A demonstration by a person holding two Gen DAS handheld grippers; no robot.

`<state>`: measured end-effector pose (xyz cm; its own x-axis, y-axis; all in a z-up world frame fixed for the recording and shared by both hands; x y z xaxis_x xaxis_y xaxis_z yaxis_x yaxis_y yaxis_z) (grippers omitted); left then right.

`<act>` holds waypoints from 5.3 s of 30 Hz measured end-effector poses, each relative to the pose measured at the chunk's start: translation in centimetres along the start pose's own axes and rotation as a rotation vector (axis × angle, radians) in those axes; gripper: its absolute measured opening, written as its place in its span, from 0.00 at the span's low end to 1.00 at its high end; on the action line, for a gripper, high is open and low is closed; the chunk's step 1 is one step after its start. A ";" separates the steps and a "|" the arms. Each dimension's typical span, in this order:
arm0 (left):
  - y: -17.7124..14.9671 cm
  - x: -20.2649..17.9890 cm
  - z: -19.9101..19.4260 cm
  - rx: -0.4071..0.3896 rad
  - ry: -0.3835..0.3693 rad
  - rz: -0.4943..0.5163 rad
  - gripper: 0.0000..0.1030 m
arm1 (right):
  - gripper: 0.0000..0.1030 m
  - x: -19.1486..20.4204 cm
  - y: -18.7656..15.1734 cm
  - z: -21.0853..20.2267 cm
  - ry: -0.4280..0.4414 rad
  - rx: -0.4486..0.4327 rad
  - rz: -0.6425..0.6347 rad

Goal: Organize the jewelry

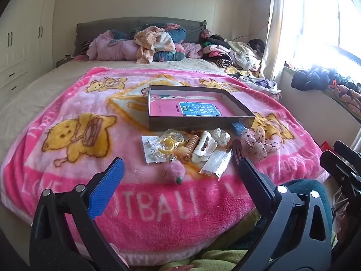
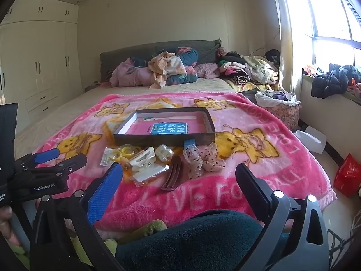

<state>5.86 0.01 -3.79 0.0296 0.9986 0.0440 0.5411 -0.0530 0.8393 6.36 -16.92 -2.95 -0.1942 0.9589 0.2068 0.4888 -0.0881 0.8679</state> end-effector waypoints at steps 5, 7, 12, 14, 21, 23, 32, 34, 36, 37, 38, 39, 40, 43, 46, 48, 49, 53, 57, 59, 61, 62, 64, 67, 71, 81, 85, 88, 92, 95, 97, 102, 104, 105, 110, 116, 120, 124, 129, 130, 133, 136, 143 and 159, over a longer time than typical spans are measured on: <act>0.0 0.0 0.0 0.000 -0.001 0.000 0.90 | 0.94 0.0 0.0 0.1 -0.001 0.000 -0.001; 0.0 0.0 0.0 0.000 0.000 0.001 0.90 | 0.94 0.0 0.1 0.0 -0.001 0.002 0.000; 0.0 0.0 0.0 0.001 0.000 0.001 0.90 | 0.94 -0.1 0.1 0.0 -0.001 0.000 0.000; 0.0 0.0 0.0 0.000 0.000 0.001 0.90 | 0.94 -0.1 0.1 -0.1 0.000 0.001 -0.001; 0.0 0.0 0.0 0.000 0.001 0.001 0.90 | 0.94 0.1 0.0 0.1 -0.003 -0.001 -0.002; 0.0 0.0 0.0 -0.001 0.000 0.003 0.90 | 0.94 0.1 0.0 0.0 -0.002 -0.001 -0.002; 0.0 0.0 0.0 0.000 0.002 0.001 0.90 | 0.94 0.1 0.0 0.0 -0.002 -0.004 -0.003; 0.0 0.0 -0.1 0.000 0.002 0.000 0.90 | 0.94 0.1 0.0 0.0 -0.001 -0.003 -0.003; 0.0 -0.1 -0.1 -0.001 0.003 0.002 0.90 | 0.94 0.1 0.0 0.0 -0.002 -0.004 -0.002; 0.0 -0.1 -0.1 -0.001 0.001 0.003 0.90 | 0.94 0.1 0.0 0.0 -0.002 -0.004 -0.003; 0.0 0.0 -0.1 -0.001 0.002 0.001 0.90 | 0.94 0.1 0.0 0.0 -0.002 -0.004 -0.003; 0.0 0.0 -0.1 0.000 0.002 0.000 0.90 | 0.94 0.1 0.0 0.0 -0.002 -0.004 -0.002; 0.0 0.0 -0.1 0.001 0.002 0.000 0.90 | 0.94 0.0 0.1 -0.1 -0.003 -0.003 -0.001; 0.0 0.0 -0.1 -0.001 0.002 0.001 0.90 | 0.94 0.1 0.0 0.0 -0.001 -0.006 -0.002; 0.0 0.0 -0.1 0.000 0.002 0.001 0.90 | 0.94 0.1 0.0 -0.1 -0.001 -0.004 -0.003; 0.0 0.0 -0.1 0.000 0.003 0.000 0.90 | 0.94 0.1 0.0 0.0 -0.001 -0.004 -0.003; 0.0 0.0 -0.1 0.000 0.003 0.000 0.90 | 0.94 0.0 0.0 -0.1 0.000 -0.003 -0.005; 0.0 0.1 -0.1 0.000 0.002 -0.006 0.90 | 0.94 0.4 -0.1 0.0 0.001 0.001 -0.009; 0.2 2.5 1.0 0.017 0.011 -0.048 0.90 | 0.94 1.0 -0.2 0.6 0.003 0.022 -0.028; 0.0 3.9 1.5 0.036 0.014 -0.089 0.90 | 0.94 1.2 -0.3 1.1 0.007 0.045 -0.030; -0.4 4.2 1.8 0.050 0.019 -0.111 0.90 | 0.94 1.5 -0.4 1.8 0.009 0.063 -0.039; -0.7 4.8 2.2 0.063 0.026 -0.122 0.90 | 0.94 1.5 -0.4 2.3 0.009 0.070 -0.040; -1.1 5.6 2.8 0.084 0.044 -0.134 0.90 | 0.94 1.7 -0.5 3.2 0.021 0.089 -0.035; -1.6 6.5 3.7 0.111 0.056 -0.149 0.90 | 0.94 1.6 -0.4 4.6 0.029 0.115 -0.029; -1.6 7.7 5.1 0.119 0.088 -0.148 0.90 | 0.94 1.6 0.0 6.5 0.032 0.141 -0.035; -2.0 9.5 10.0 0.196 0.085 -0.127 0.90 | 0.94 -1.0 1.7 11.8 0.026 0.257 0.035; -2.6 10.0 11.9 0.245 0.089 -0.126 0.90 | 0.94 -2.6 3.0 12.8 -0.033 0.238 0.008; -3.1 9.8 13.1 0.277 0.058 -0.125 0.84 | 0.94 -3.8 3.8 13.8 -0.039 0.252 0.011; -3.0 9.1 14.1 0.284 0.030 -0.109 0.73 | 0.94 -5.0 3.9 15.5 -0.050 0.300 -0.026; -2.7 8.5 14.5 0.281 -0.002 -0.100 0.60 | 0.94 -5.8 3.4 17.1 -0.037 0.368 -0.029; -2.5 8.1 14.9 0.288 -0.018 -0.091 0.54 | 0.94 -6.3 2.9 18.2 -0.036 0.421 -0.036; -2.4 7.6 15.5 0.295 -0.054 -0.108 0.49 | 0.93 -6.7 1.6 20.1 -0.031 0.510 -0.081; -2.3 7.5 15.6 0.299 -0.073 -0.118 0.44 | 0.92 -6.6 0.8 20.8 -0.013 0.562 -0.090; -2.3 7.4 15.6 0.300 -0.081 -0.125 0.41 | 0.88 -6.7 0.6 21.0 -0.008 0.575 -0.092; -2.1 6.6 15.6 0.298 -0.131 -0.140 0.24 | 0.77 -6.6 -0.9 22.5 0.013 0.662 -0.100; -2.1 6.6 15.2 0.287 -0.168 -0.159 0.20 | 0.35 -6.1 -1.3 22.9 0.101 0.697 -0.083; -1.9 7.3 14.6 0.274 -0.162 -0.183 0.20 | 0.15 -5.9 -0.4 22.2 0.109 0.645 -0.079; -1.4 8.7 13.8 0.249 -0.130 -0.191 0.20 | 0.12 -6.4 0.7 21.4 0.106 0.592 -0.058; -0.2 10.4 13.6 0.214 -0.091 -0.192 0.20 | 0.12 -6.4 2.7 20.2 0.121 0.521 -0.029; 0.1 10.4 13.5 0.207 -0.088 -0.188 0.20 | 0.12 -6.2 3.2 20.1 0.124 0.507 -0.030; 1.4 10.4 13.8 0.189 -0.091 -0.153 0.20 | 0.12 -5.5 4.8 20.0 0.123 0.465 -0.035; 3.1 9.8 14.1 0.164 -0.097 -0.109 0.20 | 0.12 -4.8 6.3 20.5 0.120 0.433 -0.036; 6.4 8.7 15.7 0.136 -0.056 -0.027 0.20 | 0.12 -2.9 8.3 22.3 0.124 0.404 -0.015; 8.7 4.2 22.1 0.186 -0.139 0.050 0.20 | 0.12 -2.5 9.8 28.5 0.057 0.403 0.035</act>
<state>29.27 3.75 -8.25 0.1685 0.9857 -0.0030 0.6814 -0.1143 0.7230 35.85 -12.53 -7.80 -0.2124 0.9398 0.2678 0.7882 0.0027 0.6155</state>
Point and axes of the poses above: each gripper's, at about its wrist camera, not at the fingertips, and z roughly the way its jaws point, x to its left, y to its top, the point moved 7 cm from there along z, roughly the way its jaws point, and after that the axes turned 10 degrees about z, right-handed, at the moved point
